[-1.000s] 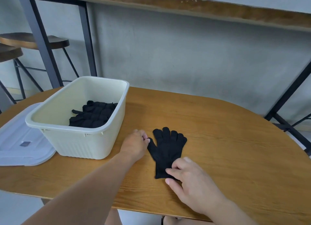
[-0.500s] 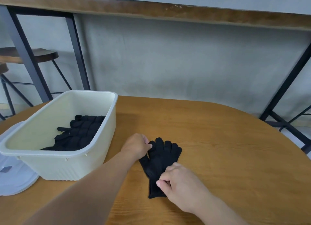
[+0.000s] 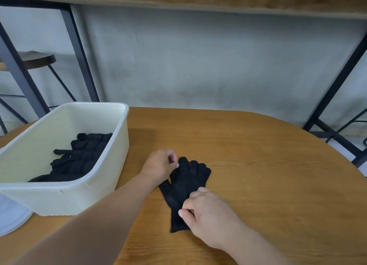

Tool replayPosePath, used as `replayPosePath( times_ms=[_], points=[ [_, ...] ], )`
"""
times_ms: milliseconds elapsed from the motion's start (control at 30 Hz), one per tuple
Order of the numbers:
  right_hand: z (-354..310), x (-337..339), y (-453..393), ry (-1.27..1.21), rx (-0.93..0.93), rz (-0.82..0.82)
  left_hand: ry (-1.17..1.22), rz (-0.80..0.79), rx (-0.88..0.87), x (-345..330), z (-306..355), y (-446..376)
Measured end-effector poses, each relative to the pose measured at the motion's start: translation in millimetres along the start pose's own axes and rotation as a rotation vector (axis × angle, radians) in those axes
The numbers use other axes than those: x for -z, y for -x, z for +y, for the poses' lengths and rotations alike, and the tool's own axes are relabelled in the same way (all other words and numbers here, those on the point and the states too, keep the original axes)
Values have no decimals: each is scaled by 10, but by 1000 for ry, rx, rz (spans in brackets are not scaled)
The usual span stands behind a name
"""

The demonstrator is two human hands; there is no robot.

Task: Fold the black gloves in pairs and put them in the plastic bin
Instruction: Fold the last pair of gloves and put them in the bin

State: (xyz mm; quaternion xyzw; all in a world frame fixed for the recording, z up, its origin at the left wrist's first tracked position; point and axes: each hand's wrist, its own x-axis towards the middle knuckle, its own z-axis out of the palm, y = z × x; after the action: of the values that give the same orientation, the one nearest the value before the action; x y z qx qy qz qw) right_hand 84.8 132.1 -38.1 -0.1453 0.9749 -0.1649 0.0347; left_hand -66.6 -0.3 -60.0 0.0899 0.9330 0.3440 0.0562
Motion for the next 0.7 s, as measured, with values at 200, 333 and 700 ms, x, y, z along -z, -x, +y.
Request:
replayPosePath(
  times_ms=[200, 333, 700],
  points=[
    [17, -26, 22, -47, -14, 12, -81, 109, -65, -54, -48, 37],
    [48, 23, -10, -202, -112, -63, -119, 97, -199, 2, -14, 262],
    [663, 15, -467, -268, -474, 233, -287, -264, -248, 51, -33, 671]
  ],
)
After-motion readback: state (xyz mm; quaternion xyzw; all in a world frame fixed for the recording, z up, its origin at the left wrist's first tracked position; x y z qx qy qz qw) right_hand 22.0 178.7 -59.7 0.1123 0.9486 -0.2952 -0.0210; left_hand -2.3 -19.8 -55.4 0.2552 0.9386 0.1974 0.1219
